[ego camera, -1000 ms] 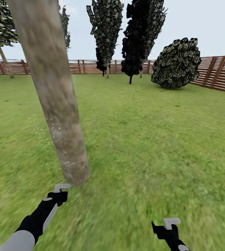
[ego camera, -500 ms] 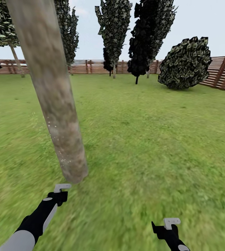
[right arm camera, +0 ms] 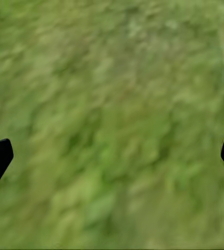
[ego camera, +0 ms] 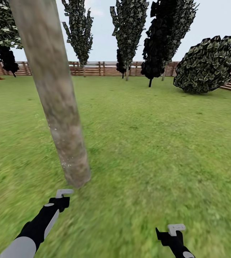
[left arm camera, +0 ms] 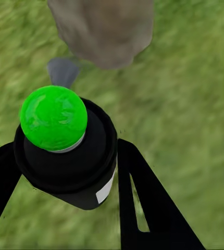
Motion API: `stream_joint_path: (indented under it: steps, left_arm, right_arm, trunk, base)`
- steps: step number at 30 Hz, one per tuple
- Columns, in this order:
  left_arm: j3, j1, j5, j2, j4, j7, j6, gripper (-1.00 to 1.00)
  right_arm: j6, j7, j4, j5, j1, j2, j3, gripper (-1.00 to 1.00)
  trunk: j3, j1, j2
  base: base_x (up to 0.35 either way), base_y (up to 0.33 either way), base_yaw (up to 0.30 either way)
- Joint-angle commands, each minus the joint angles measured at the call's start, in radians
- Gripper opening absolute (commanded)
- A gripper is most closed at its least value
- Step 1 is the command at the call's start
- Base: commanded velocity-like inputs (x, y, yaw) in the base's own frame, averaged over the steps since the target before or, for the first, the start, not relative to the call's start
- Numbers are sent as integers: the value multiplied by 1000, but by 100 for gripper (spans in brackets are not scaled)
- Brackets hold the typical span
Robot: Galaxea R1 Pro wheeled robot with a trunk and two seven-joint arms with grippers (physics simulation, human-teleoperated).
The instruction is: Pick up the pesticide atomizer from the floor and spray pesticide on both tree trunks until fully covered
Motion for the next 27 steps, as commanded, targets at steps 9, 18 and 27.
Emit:
stream_joint_path:
  steps: [9, 18, 27]
  left_arm:
    - [0, 0, -1, 0, -1, 0, 0, -100]
    - [0, 0, -1, 0, 0, 0, 0, -100]
    - [0, 0, -2, 0, 0, 0, 0, -100]
  right_arm:
    - [0, 0, 0, 0, 0, 1, 0, 100]
    - [0, 0, 0, 0, 0, 1, 0, 100]
    - [0, 1, 0, 0, 0, 1, 0, 100]
  trunk:
    - [0, 0, 0]
    - [0, 0, 0]
    - [0, 0, 0]
  base:
    - [108, -270, 17]
    - [108, -270, 206]
    - [108, -270, 218]
